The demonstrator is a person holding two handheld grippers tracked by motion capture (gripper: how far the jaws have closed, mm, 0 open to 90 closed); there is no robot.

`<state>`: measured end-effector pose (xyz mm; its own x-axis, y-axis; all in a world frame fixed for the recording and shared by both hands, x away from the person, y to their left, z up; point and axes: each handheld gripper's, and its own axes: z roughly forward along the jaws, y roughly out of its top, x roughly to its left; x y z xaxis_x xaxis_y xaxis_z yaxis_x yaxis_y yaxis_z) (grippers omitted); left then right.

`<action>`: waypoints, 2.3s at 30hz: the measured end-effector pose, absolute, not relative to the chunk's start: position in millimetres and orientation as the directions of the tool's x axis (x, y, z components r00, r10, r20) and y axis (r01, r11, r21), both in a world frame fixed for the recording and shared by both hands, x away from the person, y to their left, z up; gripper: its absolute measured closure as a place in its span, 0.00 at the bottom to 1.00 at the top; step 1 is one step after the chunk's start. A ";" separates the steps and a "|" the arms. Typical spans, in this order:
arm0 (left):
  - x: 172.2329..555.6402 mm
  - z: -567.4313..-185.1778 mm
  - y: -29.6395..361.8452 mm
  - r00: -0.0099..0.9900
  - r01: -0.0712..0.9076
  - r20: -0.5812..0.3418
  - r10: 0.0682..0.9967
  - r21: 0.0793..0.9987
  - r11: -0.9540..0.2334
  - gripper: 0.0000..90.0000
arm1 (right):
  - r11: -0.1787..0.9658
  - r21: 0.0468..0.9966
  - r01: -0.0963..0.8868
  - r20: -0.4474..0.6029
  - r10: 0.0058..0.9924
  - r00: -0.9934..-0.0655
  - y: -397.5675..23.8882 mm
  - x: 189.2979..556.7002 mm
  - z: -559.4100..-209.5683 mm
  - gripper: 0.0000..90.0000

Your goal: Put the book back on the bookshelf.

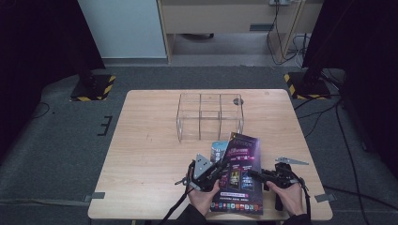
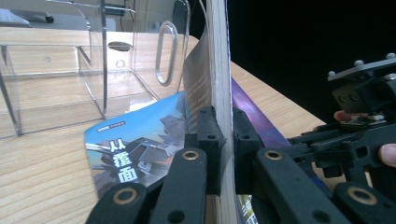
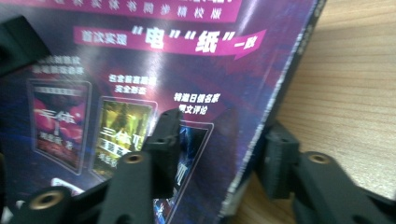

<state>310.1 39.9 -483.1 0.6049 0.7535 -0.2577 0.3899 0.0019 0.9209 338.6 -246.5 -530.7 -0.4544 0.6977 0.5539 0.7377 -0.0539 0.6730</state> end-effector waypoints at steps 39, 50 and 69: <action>325.0 -490.9 78.5 0.555 0.485 -0.238 0.797 0.871 -0.077 0.59 | -0.169 0.720 0.673 0.617 0.601 -0.508 -242.8 318.8 -463.7 0.94; 327.0 -484.3 122.5 0.510 0.472 -0.166 0.844 0.874 -0.113 0.48 | -0.177 0.749 0.639 0.599 0.592 -0.539 -240.5 318.7 -440.1 0.94; 323.0 -515.3 217.0 0.333 0.555 -0.065 0.941 0.820 -0.140 0.36 | -0.192 0.833 0.519 0.511 0.628 -0.587 -224.9 328.9 -385.3 0.94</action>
<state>323.0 217.0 -515.3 0.3333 0.9405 -0.0653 0.5552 -0.1398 0.8199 328.9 -224.9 -385.3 -0.5869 0.6279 0.5112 0.5194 -0.1924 0.8326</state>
